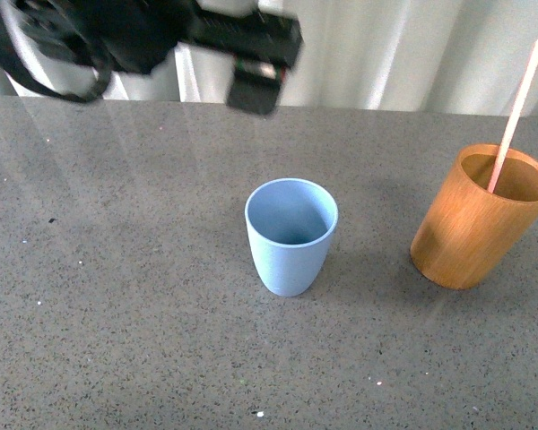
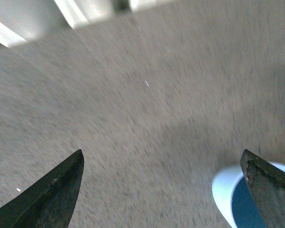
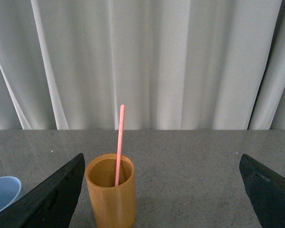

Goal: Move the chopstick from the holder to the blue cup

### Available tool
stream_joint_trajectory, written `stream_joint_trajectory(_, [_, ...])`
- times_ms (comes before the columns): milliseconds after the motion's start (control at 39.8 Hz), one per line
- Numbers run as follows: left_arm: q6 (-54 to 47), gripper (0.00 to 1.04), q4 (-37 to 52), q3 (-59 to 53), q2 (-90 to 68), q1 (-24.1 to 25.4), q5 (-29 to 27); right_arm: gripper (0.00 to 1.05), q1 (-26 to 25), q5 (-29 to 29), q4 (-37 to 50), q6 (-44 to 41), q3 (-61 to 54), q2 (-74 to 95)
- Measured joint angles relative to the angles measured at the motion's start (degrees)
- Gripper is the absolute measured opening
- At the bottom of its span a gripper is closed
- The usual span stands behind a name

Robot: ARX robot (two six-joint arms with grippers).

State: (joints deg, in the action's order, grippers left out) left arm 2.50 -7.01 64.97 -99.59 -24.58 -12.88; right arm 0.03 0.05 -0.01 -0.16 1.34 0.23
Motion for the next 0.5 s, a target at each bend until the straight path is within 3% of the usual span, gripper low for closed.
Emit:
stream_joint_trajectory(151, [1.5, 0.98, 23.0, -14.7, 14.2, 4.8, -5.3, 0.95, 0.0, 0.0, 0.0, 0.0, 0.0, 0.0])
stream_joint_trajectory(452, [1.8, 0.98, 26.4, -18.1, 15.0, 5.2, -5.2, 0.95, 0.0, 0.1, 0.0, 0.0, 0.0, 0.0])
stream_joint_trajectory(503, [0.5, 0.91, 33.3, -20.5, 14.9, 5.4, -5.1, 0.95, 0.0, 0.0, 0.0, 0.0, 0.0, 0.0])
